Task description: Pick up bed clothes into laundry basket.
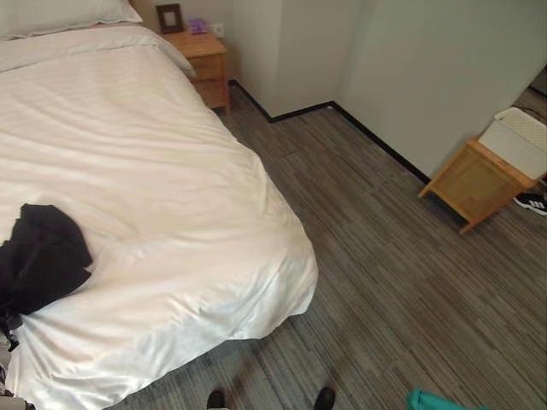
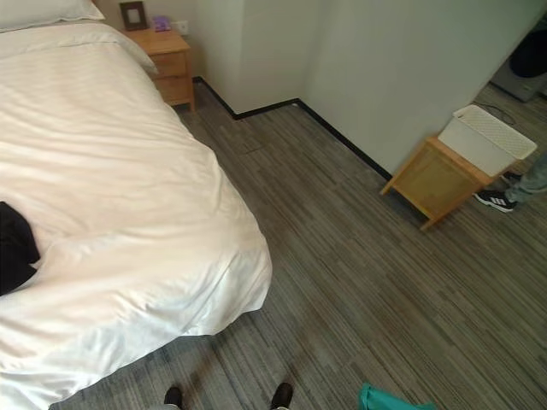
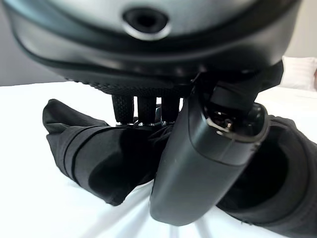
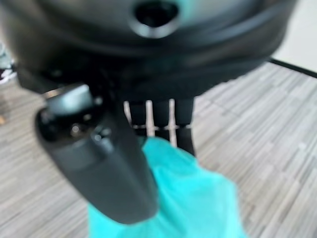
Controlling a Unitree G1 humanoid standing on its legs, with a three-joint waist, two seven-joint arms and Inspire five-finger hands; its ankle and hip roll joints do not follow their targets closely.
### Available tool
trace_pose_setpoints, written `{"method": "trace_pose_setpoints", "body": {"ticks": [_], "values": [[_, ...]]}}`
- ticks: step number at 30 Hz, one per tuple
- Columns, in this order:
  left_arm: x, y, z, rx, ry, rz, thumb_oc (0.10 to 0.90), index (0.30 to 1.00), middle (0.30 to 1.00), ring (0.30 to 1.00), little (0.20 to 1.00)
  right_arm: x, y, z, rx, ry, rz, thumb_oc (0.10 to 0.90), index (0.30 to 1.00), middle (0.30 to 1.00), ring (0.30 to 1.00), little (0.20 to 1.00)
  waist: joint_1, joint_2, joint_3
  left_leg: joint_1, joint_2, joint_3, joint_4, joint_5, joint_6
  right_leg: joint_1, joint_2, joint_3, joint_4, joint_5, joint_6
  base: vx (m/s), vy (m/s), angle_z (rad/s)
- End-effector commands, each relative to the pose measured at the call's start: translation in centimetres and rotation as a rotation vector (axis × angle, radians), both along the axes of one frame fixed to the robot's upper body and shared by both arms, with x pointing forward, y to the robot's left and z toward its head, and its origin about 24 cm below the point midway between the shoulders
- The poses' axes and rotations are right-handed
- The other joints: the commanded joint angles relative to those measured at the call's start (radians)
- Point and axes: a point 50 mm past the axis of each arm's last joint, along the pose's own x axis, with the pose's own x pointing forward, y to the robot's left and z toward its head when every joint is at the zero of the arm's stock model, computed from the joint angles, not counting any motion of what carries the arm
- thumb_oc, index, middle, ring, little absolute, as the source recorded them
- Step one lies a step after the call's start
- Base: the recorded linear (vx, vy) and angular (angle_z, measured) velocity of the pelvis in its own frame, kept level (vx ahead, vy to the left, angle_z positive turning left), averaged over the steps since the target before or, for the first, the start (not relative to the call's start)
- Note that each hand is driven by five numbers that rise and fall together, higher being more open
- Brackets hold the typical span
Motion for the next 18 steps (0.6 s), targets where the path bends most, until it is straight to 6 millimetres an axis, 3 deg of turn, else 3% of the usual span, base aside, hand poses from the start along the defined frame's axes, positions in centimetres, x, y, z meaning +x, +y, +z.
{"method": "trace_pose_setpoints", "body": {"ticks": [1, 5, 7, 8, 9, 11, 12, 13, 14, 18], "values": [[3.1, 1.0, 12.8, 0.236, -0.4, -0.071, 0.4, 0.3, 0.3, 0.3, 0.3, 0.0, -5.1, 5.2, -0.18, 0.01, -0.025, 0.4, 0.3, 0.3, 0.3, 0.3, 0.035, 0.009, -0.034, -0.046, -0.032, -0.084, 0.009, -0.074, 0.026, 0.113, -0.115, -0.058, 0.036, 0.092, 0.106, 0.02, -0.013, 0.12], [4.3, -0.5, 14.5, 0.241, -0.517, -0.16, 0.4, 0.3, 0.3, 0.3, 0.3, 0.1, -5.1, 5.2, -0.169, -0.003, -0.035, 0.4, 0.3, 0.3, 0.3, 0.3, 0.055, 0.009, -0.041, -0.042, -0.028, -0.095, 0.012, -0.08, 0.025, 0.129, -0.112, -0.07, 0.035, 0.088, 0.106, 0.03, -0.019, 0.1], [3.5, 0.0, 14.8, 0.239, -0.58, -0.125, 0.4, 0.3, 0.3, 0.3, 0.3, -0.5, -4.9, 4.7, -0.168, -0.005, -0.045, 0.4, 0.3, 0.3, 0.3, 0.3, 0.057, 0.007, -0.041, -0.045, -0.031, -0.095, 0.011, -0.075, 0.027, 0.126, -0.114, -0.067, 0.034, 0.093, 0.106, 0.02, -0.013, 0.12], [3.6, -1.0, 16.3, 0.297, -0.677, -0.157, 0.4, 0.3, 0.3, 0.3, 0.3, 3.7, -0.5, 1.2, -0.107, -0.077, 0.073, 0.4, 0.3, 0.3, 0.3, 0.3, 0.09, 0.015, -0.04, -0.042, -0.026, -0.11, 0.013, -0.082, 0.03, 0.131, -0.109, -0.068, 0.035, 0.084, 0.106, 0.04, -0.019, 0.1], [3.0, -0.9, 15.5, 0.276, -0.705, -0.137, 0.4, 0.3, 0.3, 0.3, 0.3, 6.7, 1.4, 0.6, -0.087, -0.13, 0.151, 0.4, 0.3, 0.3, 0.3, 0.3, 0.094, 0.012, -0.04, -0.041, -0.025, -0.115, 0.013, -0.086, 0.03, 0.132, -0.11, -0.062, 0.033, 0.082, 0.106, 0.04, -0.012, 0.03], [2.7, -1.1, 15.9, 0.288, -0.733, -0.142, 0.4, 0.3, 0.3, 0.3, 0.3, 6.7, 1.7, 0.4, -0.081, -0.118, 0.181, 0.4, 0.3, 0.3, 0.3, 0.3, 0.085, 0.016, -0.044, -0.048, -0.029, -0.12, 0.012, -0.08, 0.034, 0.124, -0.111, -0.057, 0.034, 0.085, 0.106, 0.0, 0.006, 0.02], [3.0, -1.7, 15.3, 0.268, -0.723, -0.172, 0.728, 0.792, 0.792, 0.792, 0.792, 5.2, 2.0, -0.3, -0.068, -0.079, 0.175, 0.4, 0.3, 0.3, 0.3, 0.3, 0.084, 0.017, -0.04, -0.051, -0.03, -0.125, 0.013, -0.08, 0.035, 0.122, -0.106, -0.055, 0.037, 0.081, 0.106, 0.01, 0.001, 0.13], [2.9, -1.7, 15.2, 0.266, -0.72, -0.171, 0.8, 0.9, 0.9, 0.9, 0.9, 5.2, 1.9, -0.3, -0.069, -0.077, 0.176, 0.4, 0.3, 0.3, 0.3, 0.3, 0.084, 0.019, -0.042, -0.051, -0.029, -0.124, 0.013, -0.081, 0.035, 0.121, -0.106, -0.055, 0.037, 0.081, 0.106, 0.0, -0.008, 0.1], [2.9, -2.0, 14.6, 0.242, -0.709, -0.19, 0.8, 0.9, 0.9, 0.9, 0.9, 4.8, 1.9, -0.4, -0.067, -0.069, 0.17, 0.4, 0.3, 0.3, 0.3, 0.3, 0.084, 0.018, -0.04, -0.053, -0.029, -0.126, 0.014, -0.08, 0.036, 0.121, -0.104, -0.054, 0.037, 0.08, 0.106, 0.0, -0.012, 0.09], [1.1, -1.7, 6.5, -0.013, -0.598, -0.095, 0.8, 0.9, 0.9, 0.9, 0.9, 4.0, 1.8, -0.5, -0.047, -0.041, 0.167, 0.4, 0.3, 0.3, 0.3, 0.3, 0.079, 0.007, -0.034, -0.051, -0.029, -0.124, 0.016, -0.079, 0.035, 0.121, -0.099, -0.043, 0.037, 0.077, 0.106, 0.0, 0.001, -0.01]]}}
